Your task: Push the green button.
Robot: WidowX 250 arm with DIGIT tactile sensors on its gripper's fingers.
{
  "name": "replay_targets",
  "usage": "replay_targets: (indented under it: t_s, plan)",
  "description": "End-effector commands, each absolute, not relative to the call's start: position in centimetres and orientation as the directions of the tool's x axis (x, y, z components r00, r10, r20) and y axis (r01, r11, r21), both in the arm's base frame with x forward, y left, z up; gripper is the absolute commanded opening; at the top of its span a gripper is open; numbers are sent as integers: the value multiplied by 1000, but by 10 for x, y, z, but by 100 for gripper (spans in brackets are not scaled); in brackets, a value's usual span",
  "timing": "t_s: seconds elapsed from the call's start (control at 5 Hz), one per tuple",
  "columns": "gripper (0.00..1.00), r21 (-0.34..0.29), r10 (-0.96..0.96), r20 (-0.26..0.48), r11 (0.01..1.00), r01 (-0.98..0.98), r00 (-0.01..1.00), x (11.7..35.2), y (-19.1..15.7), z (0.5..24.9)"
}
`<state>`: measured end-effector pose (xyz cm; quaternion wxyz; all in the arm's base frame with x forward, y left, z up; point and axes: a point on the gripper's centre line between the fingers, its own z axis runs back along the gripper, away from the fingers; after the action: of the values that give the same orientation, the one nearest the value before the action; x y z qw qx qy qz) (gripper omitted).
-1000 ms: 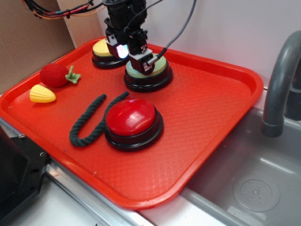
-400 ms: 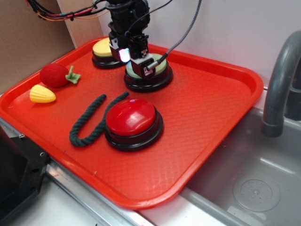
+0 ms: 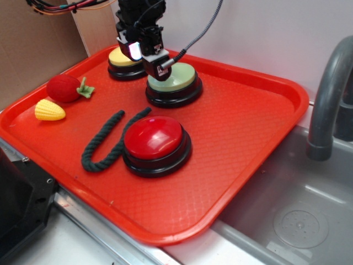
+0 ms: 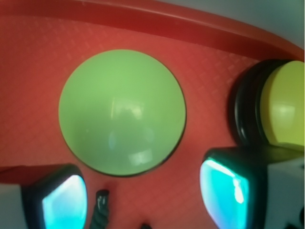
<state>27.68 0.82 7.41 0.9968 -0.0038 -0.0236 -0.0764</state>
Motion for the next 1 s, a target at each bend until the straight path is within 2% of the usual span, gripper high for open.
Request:
replay_targets:
  t_s: [0.0,0.8]
  plan:
    - [100,11,-156,114,988,156,981,289,7,105]
    - [100,45,-148,149,989,143,978,276,6,131]
